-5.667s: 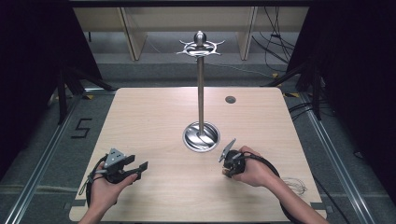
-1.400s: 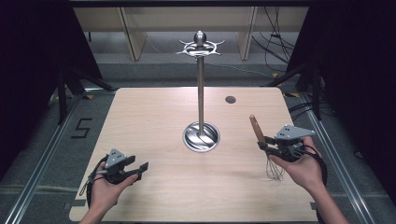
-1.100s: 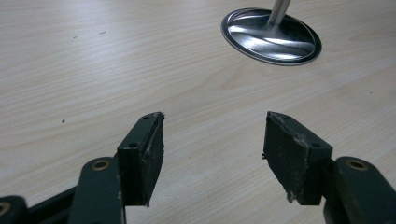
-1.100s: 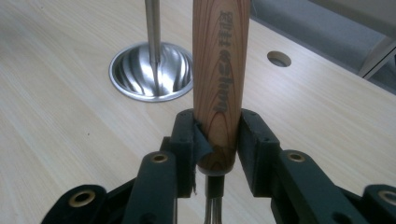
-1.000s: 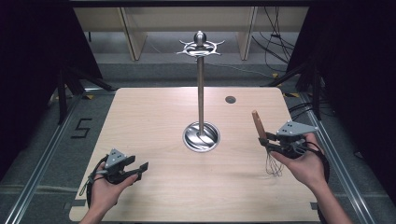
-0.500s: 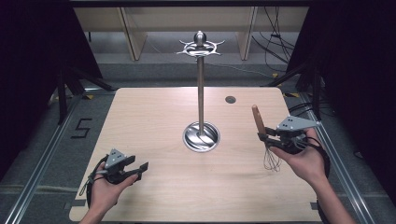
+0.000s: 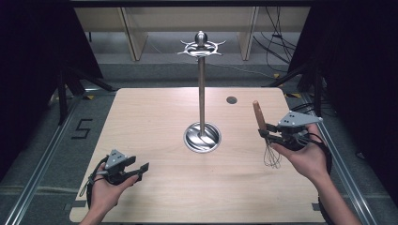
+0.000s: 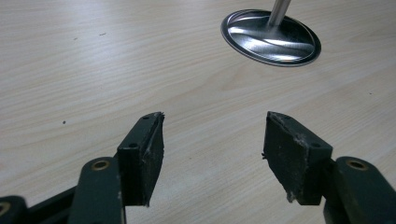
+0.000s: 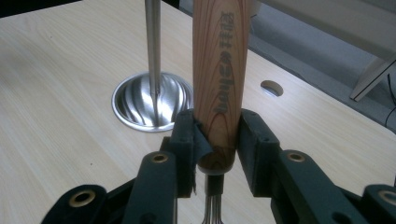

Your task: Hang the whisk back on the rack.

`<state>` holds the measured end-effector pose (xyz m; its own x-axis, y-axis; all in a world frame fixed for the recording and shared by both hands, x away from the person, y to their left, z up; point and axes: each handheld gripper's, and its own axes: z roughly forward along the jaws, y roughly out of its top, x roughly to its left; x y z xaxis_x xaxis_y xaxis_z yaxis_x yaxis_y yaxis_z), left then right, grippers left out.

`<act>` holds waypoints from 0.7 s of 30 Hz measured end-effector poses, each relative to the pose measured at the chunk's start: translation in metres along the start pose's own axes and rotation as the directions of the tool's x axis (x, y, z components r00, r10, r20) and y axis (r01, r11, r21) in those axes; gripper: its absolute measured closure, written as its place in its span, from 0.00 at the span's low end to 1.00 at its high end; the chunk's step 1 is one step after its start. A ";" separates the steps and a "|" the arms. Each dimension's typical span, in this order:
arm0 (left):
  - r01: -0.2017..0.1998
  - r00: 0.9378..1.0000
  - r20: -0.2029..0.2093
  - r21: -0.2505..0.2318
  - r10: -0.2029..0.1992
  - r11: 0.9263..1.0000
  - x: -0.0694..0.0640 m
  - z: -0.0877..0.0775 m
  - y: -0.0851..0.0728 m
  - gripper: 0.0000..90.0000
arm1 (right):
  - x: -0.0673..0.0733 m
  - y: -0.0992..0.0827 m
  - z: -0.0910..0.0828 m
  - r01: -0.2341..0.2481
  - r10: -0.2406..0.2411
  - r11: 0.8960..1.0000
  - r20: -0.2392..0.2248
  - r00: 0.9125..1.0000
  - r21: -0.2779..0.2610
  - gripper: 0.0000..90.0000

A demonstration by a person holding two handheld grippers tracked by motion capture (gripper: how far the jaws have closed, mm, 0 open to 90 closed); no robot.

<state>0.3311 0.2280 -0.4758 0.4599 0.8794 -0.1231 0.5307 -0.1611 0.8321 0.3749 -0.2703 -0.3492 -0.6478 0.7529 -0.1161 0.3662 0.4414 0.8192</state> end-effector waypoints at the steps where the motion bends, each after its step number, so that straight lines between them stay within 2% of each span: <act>1: 0.000 1.000 0.000 0.001 0.000 1.000 0.000 0.000 0.000 0.41 | -0.002 0.001 0.002 0.025 -0.025 0.999 0.006 1.000 -0.025 0.78; 4: 0.002 1.000 0.001 0.001 -0.002 1.000 0.000 0.000 0.000 0.41 | 0.000 0.003 -0.001 -0.004 0.004 1.000 -0.003 1.000 -0.002 0.78; 5: 0.002 1.000 0.001 0.002 -0.002 1.000 0.000 0.000 0.000 0.41 | -0.002 0.004 0.000 0.024 -0.024 1.000 0.005 1.000 -0.019 0.78; 6: 0.002 1.000 0.001 0.001 -0.002 1.000 0.000 0.000 0.000 0.41 | 0.000 0.004 0.001 -0.001 0.001 0.999 0.012 1.000 -0.034 0.78; 7: 0.002 1.000 0.001 0.000 -0.002 1.000 0.000 0.000 0.000 0.41 | -0.001 0.005 -0.001 0.002 -0.002 1.000 0.001 1.000 -0.014 0.78; 8: 0.000 1.000 0.000 0.000 0.000 1.000 0.000 0.000 0.000 0.41 | -0.001 0.006 -0.001 0.013 -0.013 1.000 0.000 1.000 -0.017 0.78; 11: 0.000 1.000 0.000 0.001 0.000 1.000 0.000 0.000 0.000 0.41 | 0.001 0.007 0.000 -0.003 0.003 0.999 0.009 1.000 -0.035 0.78; 12: 0.001 1.000 0.000 0.000 -0.001 1.000 0.000 0.000 0.000 0.41 | -0.002 0.009 -0.001 0.030 -0.029 0.999 0.013 0.999 -0.032 0.78; 13: 0.001 1.000 0.000 -0.001 -0.001 1.000 0.000 0.000 0.000 0.41 | 0.000 0.009 -0.001 0.012 -0.011 1.000 0.004 1.000 -0.027 0.78; 14: 0.001 1.000 0.000 -0.002 -0.001 1.000 0.000 0.000 0.000 0.41 | -0.001 0.010 -0.001 0.025 -0.025 0.999 -0.003 1.000 -0.025 0.78; 15: 0.001 1.000 -0.001 -0.003 -0.001 1.000 0.000 0.000 0.000 0.41 | -0.001 0.011 -0.002 0.014 -0.014 1.000 -0.001 1.000 -0.027 0.78; 16: 0.002 1.000 -0.001 -0.002 -0.002 1.000 0.000 0.000 0.000 0.41 | -0.002 0.012 -0.002 0.031 -0.031 0.999 0.014 0.999 -0.039 0.78; 17: 0.004 1.000 -0.002 -0.002 -0.004 1.000 0.000 0.000 0.000 0.41 | 0.000 0.012 -0.002 0.000 0.000 1.000 0.004 1.000 -0.029 0.78; 18: 0.005 1.000 -0.002 -0.002 -0.005 1.000 0.000 0.000 0.000 0.41 | -0.001 0.013 -0.002 0.025 -0.024 0.999 0.008 1.000 -0.031 0.78; 19: 0.005 1.000 -0.002 -0.002 -0.005 1.000 0.000 0.000 0.000 0.41 | -0.001 0.014 -0.001 0.030 -0.030 0.999 0.002 1.000 -0.035 0.78; 20: 0.006 1.000 -0.003 -0.002 -0.006 1.000 0.000 0.000 0.000 0.41 | 0.001 0.014 -0.002 0.005 -0.005 1.000 -0.005 1.000 -0.020 0.78; 21: 0.008 1.000 -0.004 -0.003 -0.008 1.000 0.000 0.000 0.000 0.41 | -0.001 0.015 -0.003 0.027 -0.027 0.999 0.006 1.000 -0.028 0.78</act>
<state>0.3312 0.2281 -0.4759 0.4532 0.8822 -0.1276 0.5324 -0.1531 0.8325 0.3794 -0.2656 -0.3351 -0.6533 0.7437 -0.1417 0.3295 0.4479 0.8312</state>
